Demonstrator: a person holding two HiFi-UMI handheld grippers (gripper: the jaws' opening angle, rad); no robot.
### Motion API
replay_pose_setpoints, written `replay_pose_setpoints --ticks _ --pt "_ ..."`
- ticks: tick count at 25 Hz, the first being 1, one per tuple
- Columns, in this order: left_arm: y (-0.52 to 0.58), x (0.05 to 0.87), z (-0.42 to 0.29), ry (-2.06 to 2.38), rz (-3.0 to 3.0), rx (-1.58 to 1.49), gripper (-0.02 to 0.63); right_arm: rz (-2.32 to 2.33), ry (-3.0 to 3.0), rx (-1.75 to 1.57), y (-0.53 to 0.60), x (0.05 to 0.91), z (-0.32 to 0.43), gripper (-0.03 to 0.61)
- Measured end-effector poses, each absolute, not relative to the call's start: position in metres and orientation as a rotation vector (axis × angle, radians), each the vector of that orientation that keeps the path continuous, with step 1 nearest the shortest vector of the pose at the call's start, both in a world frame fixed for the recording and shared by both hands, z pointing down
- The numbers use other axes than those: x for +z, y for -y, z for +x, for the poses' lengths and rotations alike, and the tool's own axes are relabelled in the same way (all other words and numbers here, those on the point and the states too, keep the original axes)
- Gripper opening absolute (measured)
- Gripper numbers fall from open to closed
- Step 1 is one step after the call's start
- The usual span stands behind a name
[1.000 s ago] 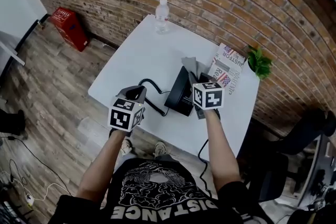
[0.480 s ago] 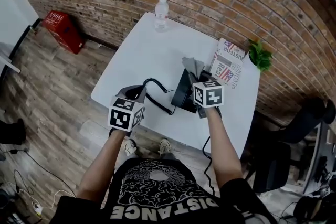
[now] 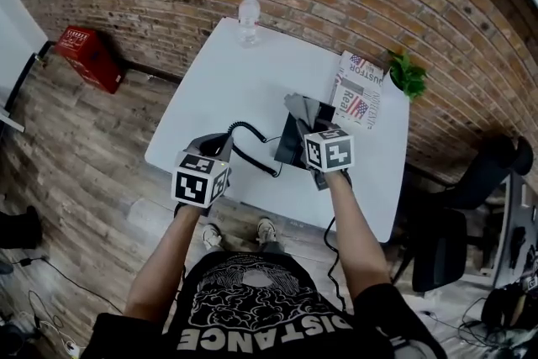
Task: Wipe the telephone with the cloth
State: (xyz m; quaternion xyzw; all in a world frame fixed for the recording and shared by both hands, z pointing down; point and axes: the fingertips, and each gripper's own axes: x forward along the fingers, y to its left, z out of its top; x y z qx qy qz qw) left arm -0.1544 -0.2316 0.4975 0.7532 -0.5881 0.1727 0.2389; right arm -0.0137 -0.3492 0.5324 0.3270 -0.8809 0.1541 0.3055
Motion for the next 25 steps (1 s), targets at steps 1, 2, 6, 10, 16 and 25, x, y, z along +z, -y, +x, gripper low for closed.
replay_pose_setpoints --ticks 1,2,6,10,16,25 --pt "0.231 0.497 -0.154 1.605 2.068 0.473 0.005 0.864 2.325 0.409 0.346 0.534 -0.013 0.012" --pt "0.230 0.498 -0.154 1.600 2.073 0.472 0.005 0.862 2.318 0.410 0.343 0.536 -0.013 0.012" --pt "0.225 0.499 -0.156 1.582 2.086 0.467 0.005 0.867 2.295 0.420 0.332 0.543 -0.011 0.012" --pt "0.220 0.501 -0.161 1.565 2.093 0.450 0.005 0.883 2.277 0.438 0.322 0.548 -0.011 0.012" --pt "0.214 0.503 -0.169 1.538 2.110 0.445 0.005 0.901 2.255 0.457 0.306 0.553 -0.014 0.012" --pt "0.208 0.508 -0.175 1.467 2.161 0.466 0.005 0.953 2.223 0.503 0.283 0.564 -0.015 0.012"
